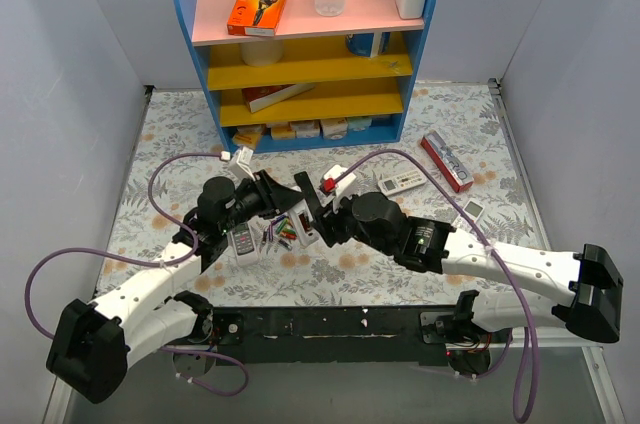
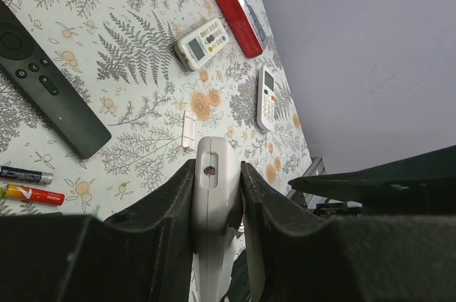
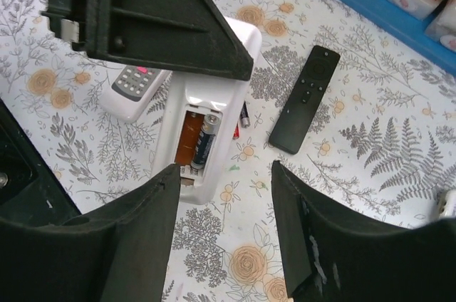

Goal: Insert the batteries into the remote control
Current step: Load the battery into the remote control.

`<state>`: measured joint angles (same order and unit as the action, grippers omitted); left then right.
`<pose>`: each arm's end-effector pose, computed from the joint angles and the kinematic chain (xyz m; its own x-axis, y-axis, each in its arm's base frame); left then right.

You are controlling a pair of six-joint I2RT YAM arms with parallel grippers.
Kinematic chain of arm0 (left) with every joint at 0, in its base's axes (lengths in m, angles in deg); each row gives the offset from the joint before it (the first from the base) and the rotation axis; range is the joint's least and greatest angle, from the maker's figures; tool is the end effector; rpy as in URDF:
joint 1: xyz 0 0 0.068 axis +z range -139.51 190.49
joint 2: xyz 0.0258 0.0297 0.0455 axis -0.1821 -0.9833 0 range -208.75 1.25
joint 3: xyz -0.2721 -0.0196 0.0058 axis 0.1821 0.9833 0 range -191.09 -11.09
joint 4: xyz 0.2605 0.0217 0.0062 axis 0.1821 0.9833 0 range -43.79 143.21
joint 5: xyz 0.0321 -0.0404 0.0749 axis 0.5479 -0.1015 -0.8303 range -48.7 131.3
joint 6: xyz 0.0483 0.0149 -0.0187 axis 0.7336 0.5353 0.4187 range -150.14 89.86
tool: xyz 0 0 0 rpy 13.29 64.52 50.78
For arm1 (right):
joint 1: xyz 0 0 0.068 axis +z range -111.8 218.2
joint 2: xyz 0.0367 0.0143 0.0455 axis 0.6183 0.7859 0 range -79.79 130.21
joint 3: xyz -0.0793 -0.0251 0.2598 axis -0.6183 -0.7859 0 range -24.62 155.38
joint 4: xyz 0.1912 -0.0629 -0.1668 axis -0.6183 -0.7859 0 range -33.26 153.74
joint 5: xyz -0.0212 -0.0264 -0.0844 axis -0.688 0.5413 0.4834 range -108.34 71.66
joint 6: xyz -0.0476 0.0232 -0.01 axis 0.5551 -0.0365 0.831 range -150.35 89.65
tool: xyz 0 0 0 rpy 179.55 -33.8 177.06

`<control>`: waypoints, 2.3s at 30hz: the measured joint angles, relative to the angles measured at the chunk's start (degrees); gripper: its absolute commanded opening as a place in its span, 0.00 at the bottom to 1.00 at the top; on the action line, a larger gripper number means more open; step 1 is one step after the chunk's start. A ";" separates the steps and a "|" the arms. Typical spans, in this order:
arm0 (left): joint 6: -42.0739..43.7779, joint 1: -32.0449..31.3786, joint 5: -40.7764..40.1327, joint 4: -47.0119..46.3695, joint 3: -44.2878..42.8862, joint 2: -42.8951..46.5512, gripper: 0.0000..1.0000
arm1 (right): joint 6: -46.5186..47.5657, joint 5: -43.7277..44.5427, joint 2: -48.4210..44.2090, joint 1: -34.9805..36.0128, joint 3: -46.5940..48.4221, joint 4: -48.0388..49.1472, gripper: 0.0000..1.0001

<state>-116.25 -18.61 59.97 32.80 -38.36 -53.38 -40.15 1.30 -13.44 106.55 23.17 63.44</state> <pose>0.1839 -0.1155 0.2435 -0.7449 -0.6671 0.0112 -0.1605 0.1629 -0.9735 0.1096 0.2440 0.2995 -0.2465 -0.1866 -0.9510 -0.7268 0.6848 0.0540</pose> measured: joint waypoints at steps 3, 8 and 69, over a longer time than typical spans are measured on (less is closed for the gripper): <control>0.00 0.00 0.17 0.96 -0.72 -0.63 0.00 | 2.73 -1.42 -0.44 -0.11 1.77 -1.60 0.54; -0.02 0.00 1.29 3.21 -2.75 -2.25 0.00 | 10.56 -6.01 -0.96 -0.61 2.75 -3.30 0.52; 6.71 0.00 15.26 7.85 -9.68 -6.08 0.00 | 36.59 -33.55 5.42 -7.98 11.65 -13.35 0.17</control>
<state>-109.54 -18.61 75.23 40.65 -48.04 -59.45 -3.56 -32.25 -8.02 98.58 34.82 50.09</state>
